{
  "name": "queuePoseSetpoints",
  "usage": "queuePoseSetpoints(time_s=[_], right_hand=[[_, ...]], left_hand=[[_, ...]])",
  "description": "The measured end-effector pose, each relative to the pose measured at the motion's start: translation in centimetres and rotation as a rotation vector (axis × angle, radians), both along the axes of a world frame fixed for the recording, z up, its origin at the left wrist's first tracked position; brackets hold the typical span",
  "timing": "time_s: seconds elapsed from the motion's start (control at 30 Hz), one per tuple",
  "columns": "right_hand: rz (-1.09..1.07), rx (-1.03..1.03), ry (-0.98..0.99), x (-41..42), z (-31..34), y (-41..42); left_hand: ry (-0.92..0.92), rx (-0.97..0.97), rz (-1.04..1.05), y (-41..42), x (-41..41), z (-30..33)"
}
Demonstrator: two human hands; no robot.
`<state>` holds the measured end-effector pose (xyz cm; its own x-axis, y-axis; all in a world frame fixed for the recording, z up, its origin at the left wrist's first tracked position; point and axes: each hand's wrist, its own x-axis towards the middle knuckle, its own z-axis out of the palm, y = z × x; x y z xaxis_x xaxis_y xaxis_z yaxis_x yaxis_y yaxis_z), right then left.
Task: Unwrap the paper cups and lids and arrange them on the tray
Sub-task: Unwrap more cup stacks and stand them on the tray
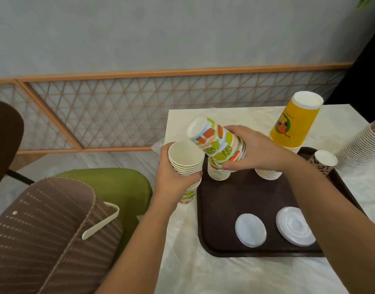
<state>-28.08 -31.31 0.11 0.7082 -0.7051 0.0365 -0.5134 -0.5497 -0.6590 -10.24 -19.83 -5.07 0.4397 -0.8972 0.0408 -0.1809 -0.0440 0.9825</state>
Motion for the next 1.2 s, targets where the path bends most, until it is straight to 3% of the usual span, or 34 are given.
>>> queuePoseSetpoints(time_s=[0.07, 0.2, 0.27, 0.63, 0.73, 0.8, 0.9, 1.0, 1.07, 1.2], right_hand=[[-0.047, 0.017, -0.096, 0.5, -1.0, -0.1], [-0.293, 0.215, -0.572, 1.8, -4.0, -1.4], [-0.367, 0.255, -0.640, 2.4, -6.0, -2.3], [-0.476, 0.285, -0.345, 3.3, -13.4, -2.4], [-0.556, 0.059, -0.299, 3.0, -12.1, -1.7], [-0.566, -0.197, -0.428, 2.7, -9.9, -0.5], [-0.249, -0.224, -0.539, 2.5, -5.1, 1.5], [0.053, -0.038, -0.214, 3.3, -2.1, 2.7], [0.124, -0.005, -0.065, 3.8, -1.8, 3.0], [0.134, -0.041, -0.016, 4.1, -1.9, 2.9]], left_hand=[[-0.002, -0.001, -0.004, -0.3, -0.1, 0.0], [-0.007, -0.002, 0.021, -0.4, -0.2, -0.1], [-0.014, 0.003, 0.042, -0.4, -0.2, -0.2], [-0.006, 0.082, 0.175, -0.6, -0.2, -1.4], [-0.013, 0.092, 0.158, -0.4, -0.4, -1.5], [-0.023, 0.085, 0.143, -0.3, -0.5, -1.4], [-0.030, 0.075, 0.123, 0.0, -0.9, -1.2], [-0.051, 0.068, 0.098, 0.2, -1.4, -0.8], [-0.065, 0.074, 0.072, 0.3, -1.7, -0.5], [-0.080, 0.071, 0.048, 0.5, -2.0, -0.3]])
